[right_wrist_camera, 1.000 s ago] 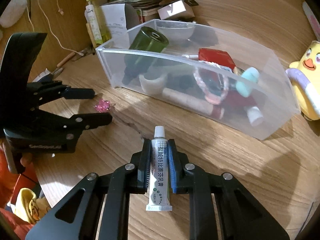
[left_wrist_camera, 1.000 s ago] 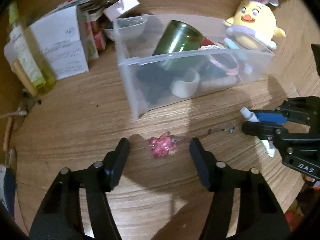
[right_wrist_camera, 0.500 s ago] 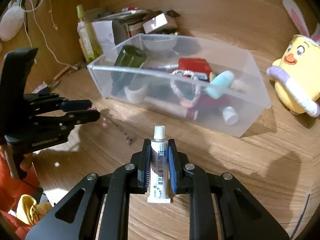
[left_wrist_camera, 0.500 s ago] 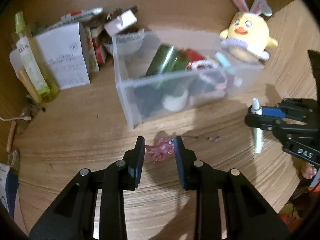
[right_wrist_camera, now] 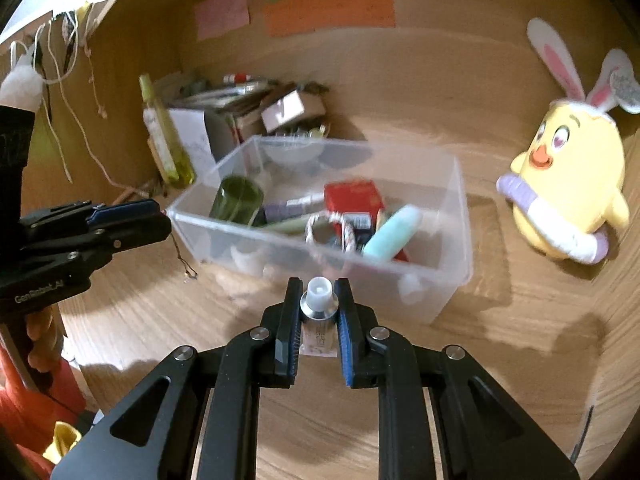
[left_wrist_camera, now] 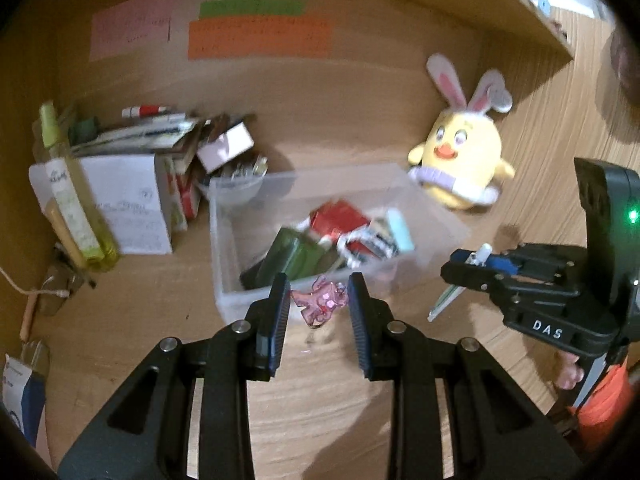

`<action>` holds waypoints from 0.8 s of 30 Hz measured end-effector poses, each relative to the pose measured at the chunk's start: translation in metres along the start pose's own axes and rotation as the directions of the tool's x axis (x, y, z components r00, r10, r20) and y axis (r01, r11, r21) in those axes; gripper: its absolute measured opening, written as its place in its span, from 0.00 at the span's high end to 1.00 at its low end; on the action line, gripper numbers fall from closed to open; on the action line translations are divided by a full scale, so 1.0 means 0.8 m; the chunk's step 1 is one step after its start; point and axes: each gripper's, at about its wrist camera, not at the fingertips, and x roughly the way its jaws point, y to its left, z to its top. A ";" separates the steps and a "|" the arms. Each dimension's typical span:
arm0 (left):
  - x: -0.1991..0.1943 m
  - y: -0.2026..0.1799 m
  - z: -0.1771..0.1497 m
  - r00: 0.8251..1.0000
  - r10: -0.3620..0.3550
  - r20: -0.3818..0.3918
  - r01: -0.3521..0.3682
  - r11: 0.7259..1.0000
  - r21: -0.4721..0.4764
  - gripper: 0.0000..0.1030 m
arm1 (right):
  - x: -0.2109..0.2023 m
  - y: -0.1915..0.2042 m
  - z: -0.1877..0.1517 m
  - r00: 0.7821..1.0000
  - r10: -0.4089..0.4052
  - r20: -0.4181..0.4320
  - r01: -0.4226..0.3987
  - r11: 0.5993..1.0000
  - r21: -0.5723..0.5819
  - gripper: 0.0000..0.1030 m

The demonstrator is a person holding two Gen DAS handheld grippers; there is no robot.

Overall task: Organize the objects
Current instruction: 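Place the ointment tube and pink charm into the clear box and release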

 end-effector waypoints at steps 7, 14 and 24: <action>-0.002 -0.003 0.040 0.996 -0.066 0.059 0.068 0.997 -0.041 0.72 | -0.027 -0.013 0.033 0.995 -0.023 0.094 0.022 1.000 0.008 0.86; 0.017 -0.009 0.074 0.995 -0.067 0.076 0.071 0.996 -0.054 0.72 | -0.037 -0.024 0.062 0.985 -0.087 0.147 0.089 0.996 -0.003 0.86; 0.083 -0.010 0.082 0.999 -0.028 -0.015 0.027 0.998 -0.054 0.72 | 0.016 -0.040 0.064 0.991 -0.125 0.040 0.125 0.992 -0.021 0.86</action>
